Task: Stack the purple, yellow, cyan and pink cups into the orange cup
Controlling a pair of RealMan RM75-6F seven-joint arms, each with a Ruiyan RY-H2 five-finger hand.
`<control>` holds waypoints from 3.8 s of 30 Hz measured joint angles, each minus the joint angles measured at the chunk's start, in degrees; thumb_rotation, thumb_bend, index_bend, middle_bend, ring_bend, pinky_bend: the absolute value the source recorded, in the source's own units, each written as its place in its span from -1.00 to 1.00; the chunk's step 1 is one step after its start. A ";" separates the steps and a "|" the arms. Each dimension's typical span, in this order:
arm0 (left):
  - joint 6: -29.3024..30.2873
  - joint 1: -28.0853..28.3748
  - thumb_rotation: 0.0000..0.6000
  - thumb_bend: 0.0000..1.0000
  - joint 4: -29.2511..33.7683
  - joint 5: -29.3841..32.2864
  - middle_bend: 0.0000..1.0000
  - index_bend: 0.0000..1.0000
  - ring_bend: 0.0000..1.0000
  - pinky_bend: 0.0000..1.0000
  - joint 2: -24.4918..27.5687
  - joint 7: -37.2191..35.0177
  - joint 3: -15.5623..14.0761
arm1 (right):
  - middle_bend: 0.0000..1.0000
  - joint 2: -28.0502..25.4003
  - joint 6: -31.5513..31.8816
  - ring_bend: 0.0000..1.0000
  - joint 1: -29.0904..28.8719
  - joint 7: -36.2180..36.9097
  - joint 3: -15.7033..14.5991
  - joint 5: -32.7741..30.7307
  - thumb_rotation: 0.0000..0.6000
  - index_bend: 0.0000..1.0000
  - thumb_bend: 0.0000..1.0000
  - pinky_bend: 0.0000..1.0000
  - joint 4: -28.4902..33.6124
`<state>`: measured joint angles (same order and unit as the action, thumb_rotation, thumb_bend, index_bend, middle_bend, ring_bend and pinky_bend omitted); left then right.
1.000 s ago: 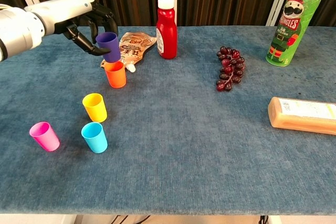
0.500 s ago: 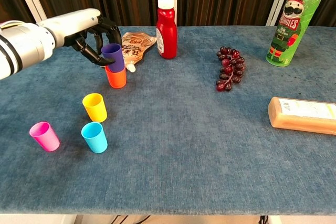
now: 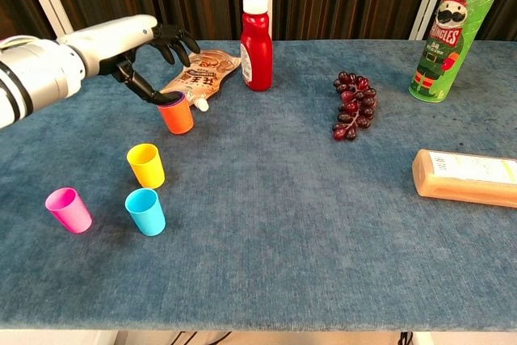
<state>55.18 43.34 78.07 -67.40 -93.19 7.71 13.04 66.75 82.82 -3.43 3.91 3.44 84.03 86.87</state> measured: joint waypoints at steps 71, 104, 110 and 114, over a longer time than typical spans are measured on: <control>0.99 -4.87 1.00 -0.48 17.79 3.82 -0.08 -0.09 0.03 -0.67 8.28 11.04 -6.47 | -1.00 0.63 -0.79 -1.00 -0.49 0.50 -0.28 0.05 1.00 -1.00 -0.57 -1.00 -0.95; -9.20 8.24 1.00 -0.47 6.58 23.26 -0.09 -0.09 0.04 -0.67 6.76 8.37 1.64 | -1.00 0.93 -1.79 -1.00 -1.00 1.30 0.13 -0.78 1.00 -1.00 -0.57 -1.00 -1.95; -8.99 8.43 1.00 -0.47 5.15 22.67 -0.09 -0.09 0.04 -0.63 5.85 7.79 0.81 | -1.00 0.95 -1.57 -1.00 -1.04 1.54 0.12 -0.42 1.00 -1.00 -0.56 -1.00 -2.05; -8.83 8.54 1.00 -0.47 4.88 22.60 -0.11 -0.11 0.03 -0.63 5.67 7.52 0.60 | -1.00 0.97 -1.10 -1.00 -0.95 1.77 0.10 -0.09 1.00 -1.00 -0.57 -1.00 -2.34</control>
<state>46.35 51.88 82.95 -44.80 -87.52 15.23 13.64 67.73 81.72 -4.38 5.67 3.54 83.94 84.54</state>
